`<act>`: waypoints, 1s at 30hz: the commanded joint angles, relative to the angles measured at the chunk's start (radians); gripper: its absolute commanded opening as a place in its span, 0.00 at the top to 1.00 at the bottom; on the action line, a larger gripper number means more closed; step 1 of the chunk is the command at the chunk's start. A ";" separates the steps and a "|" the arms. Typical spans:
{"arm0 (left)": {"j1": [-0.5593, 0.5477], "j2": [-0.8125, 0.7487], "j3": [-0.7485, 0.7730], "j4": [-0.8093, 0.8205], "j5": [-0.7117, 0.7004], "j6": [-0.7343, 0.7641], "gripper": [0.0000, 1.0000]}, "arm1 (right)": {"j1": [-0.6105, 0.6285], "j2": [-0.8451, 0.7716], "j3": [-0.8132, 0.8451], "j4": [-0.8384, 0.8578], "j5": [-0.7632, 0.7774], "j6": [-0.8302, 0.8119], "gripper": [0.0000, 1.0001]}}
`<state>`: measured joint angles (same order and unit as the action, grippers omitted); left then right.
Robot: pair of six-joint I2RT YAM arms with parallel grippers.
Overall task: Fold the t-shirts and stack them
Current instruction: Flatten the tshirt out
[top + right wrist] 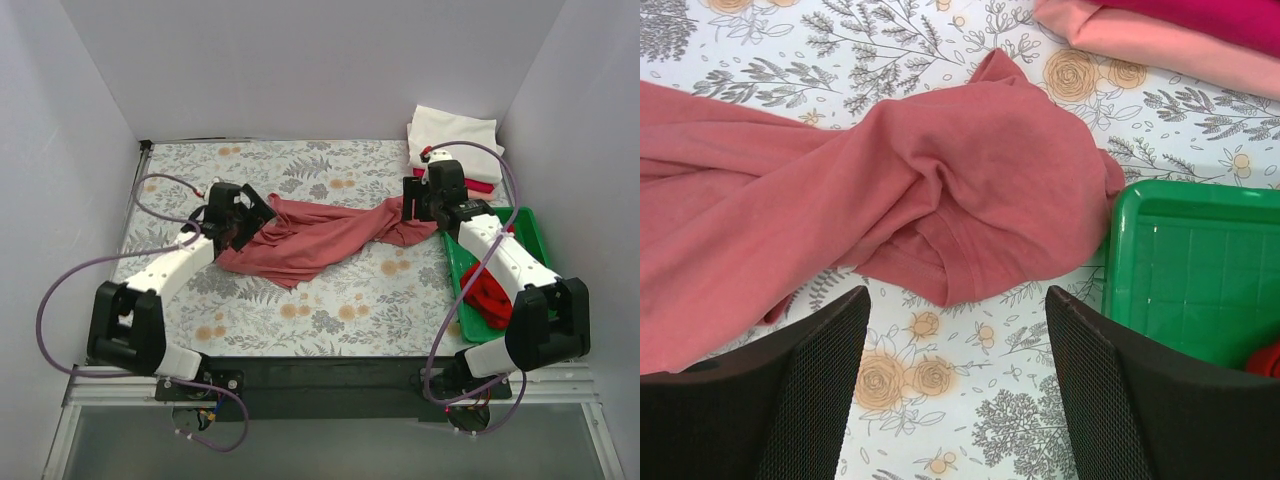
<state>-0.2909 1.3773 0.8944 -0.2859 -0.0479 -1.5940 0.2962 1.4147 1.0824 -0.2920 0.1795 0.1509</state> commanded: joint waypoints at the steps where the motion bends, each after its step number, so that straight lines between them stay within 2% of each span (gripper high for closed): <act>1: 0.001 0.149 0.119 0.044 0.045 0.068 0.08 | -0.029 0.033 0.019 0.053 -0.041 -0.024 0.23; 2: 0.001 0.182 0.148 0.044 0.092 0.075 0.09 | -0.034 0.041 0.024 0.053 -0.044 -0.027 0.23; 5: 0.002 0.319 0.234 0.047 0.091 0.104 0.16 | -0.046 0.075 0.039 0.059 -0.064 -0.036 0.23; 9: 0.001 0.463 0.327 0.036 0.088 0.137 0.34 | -0.054 0.105 0.056 0.066 -0.084 -0.045 0.23; 10: 0.001 0.515 0.345 0.034 0.091 0.146 0.47 | -0.058 0.113 0.060 0.071 -0.086 -0.045 0.23; 12: 0.001 0.557 0.389 0.030 0.112 0.154 0.60 | -0.062 0.141 0.082 0.074 -0.087 -0.048 0.23; 15: 0.001 0.608 0.435 0.024 0.120 0.161 1.00 | -0.069 0.185 0.115 0.074 -0.095 -0.039 0.22; 20: 0.001 0.612 0.449 0.016 0.062 0.184 1.00 | -0.080 0.272 0.166 0.076 -0.121 0.038 0.23; 28: 0.001 0.456 0.357 0.040 -0.105 0.177 1.00 | -0.083 0.424 0.269 0.077 -0.088 0.240 0.24; 30: 0.001 0.433 0.333 0.053 -0.128 0.178 1.00 | -0.083 0.490 0.321 0.079 -0.065 0.266 0.27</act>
<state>-0.2916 1.9209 1.2495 -0.2565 -0.0795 -1.4311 0.2169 1.8503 1.3193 -0.2432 0.0792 0.3252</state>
